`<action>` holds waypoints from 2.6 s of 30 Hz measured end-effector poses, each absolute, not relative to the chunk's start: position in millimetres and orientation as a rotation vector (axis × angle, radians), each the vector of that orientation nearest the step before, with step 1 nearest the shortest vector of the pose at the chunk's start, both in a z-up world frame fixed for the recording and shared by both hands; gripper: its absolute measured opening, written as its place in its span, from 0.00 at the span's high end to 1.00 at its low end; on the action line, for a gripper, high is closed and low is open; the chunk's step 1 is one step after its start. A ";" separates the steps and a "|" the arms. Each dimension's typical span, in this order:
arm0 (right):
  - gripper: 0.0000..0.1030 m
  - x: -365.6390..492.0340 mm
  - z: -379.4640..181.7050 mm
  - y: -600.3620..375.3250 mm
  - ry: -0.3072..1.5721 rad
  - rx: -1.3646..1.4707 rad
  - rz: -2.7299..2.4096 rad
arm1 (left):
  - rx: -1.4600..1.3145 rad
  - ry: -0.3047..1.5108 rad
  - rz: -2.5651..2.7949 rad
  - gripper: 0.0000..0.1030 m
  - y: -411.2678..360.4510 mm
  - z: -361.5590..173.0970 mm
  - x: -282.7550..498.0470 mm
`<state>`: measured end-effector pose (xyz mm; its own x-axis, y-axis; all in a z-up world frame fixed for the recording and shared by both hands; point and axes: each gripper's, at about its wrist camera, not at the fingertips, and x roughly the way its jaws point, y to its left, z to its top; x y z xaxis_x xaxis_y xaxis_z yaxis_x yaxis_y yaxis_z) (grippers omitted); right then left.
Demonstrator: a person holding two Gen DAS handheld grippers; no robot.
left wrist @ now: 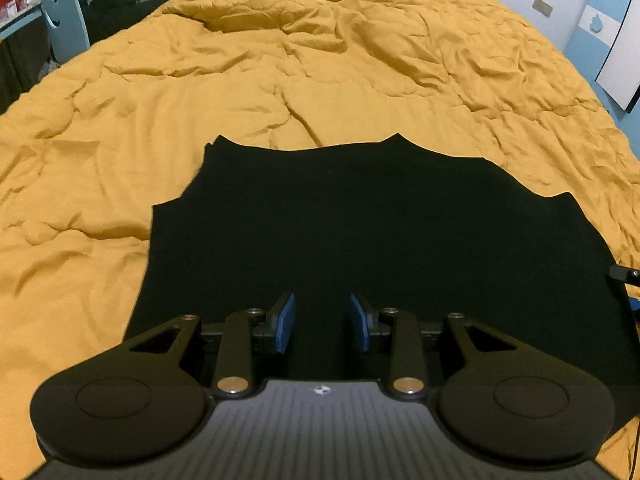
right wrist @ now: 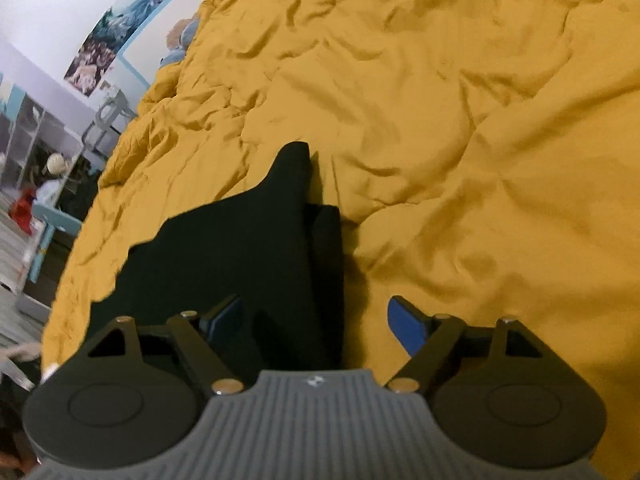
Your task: Fold small clothes
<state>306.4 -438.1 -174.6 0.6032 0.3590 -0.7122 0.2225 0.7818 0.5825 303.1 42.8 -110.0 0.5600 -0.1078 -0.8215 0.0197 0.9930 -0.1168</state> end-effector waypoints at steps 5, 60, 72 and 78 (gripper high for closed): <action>0.34 327.2 -191.9 -434.4 0.937 0.768 0.119 | -0.121 0.989 -0.078 0.63 44.6 -118.9 308.3; 0.96 395.3 -132.9 -23.1 1.174 0.503 0.211 | -0.416 0.865 0.024 0.62 216.4 -120.0 282.2; 0.95 408.9 -104.7 6.7 1.122 0.620 0.204 | -0.466 0.860 0.046 0.62 227.4 -123.1 282.8; 0.95 417.3 -130.1 35.5 1.180 0.527 0.168 | -0.483 0.867 0.056 0.62 232.9 -123.0 278.8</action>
<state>417.3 35.5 -130.1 0.3846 0.3937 -0.8349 0.1454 0.8673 0.4760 278.8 232.9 -123.0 0.6525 -0.1457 -0.7436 -0.2401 0.8911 -0.3852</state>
